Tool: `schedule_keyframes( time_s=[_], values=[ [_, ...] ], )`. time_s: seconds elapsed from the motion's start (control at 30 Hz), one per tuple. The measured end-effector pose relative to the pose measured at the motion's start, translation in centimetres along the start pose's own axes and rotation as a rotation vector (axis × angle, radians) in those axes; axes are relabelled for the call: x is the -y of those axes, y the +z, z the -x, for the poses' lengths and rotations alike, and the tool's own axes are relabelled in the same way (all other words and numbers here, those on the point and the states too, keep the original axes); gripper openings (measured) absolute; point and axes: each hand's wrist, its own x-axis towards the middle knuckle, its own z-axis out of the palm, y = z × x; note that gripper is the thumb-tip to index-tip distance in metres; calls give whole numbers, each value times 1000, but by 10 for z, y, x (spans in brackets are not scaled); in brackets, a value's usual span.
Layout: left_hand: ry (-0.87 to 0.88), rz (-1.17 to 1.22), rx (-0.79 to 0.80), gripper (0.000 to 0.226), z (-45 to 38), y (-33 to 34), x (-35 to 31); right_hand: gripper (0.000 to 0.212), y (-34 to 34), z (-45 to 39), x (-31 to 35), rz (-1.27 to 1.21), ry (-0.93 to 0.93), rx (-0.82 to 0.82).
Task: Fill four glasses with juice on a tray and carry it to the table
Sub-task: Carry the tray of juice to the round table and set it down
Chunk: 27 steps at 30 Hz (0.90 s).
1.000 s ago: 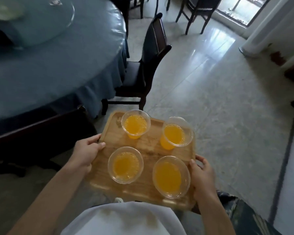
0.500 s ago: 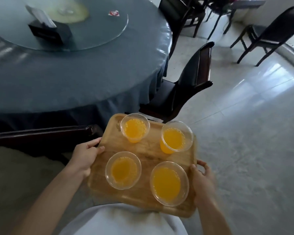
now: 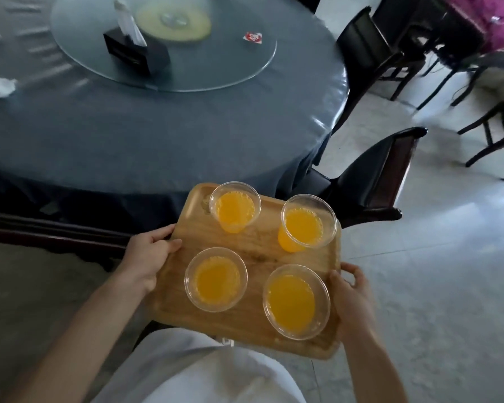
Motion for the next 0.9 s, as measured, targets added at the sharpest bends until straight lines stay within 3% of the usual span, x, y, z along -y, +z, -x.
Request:
schedule_keyframes(
  time_s=[0.9],
  values=[
    [-117, 224, -345, 41, -256, 23, -126, 19, 263, -254, 187, 279, -139, 245]
  ],
)
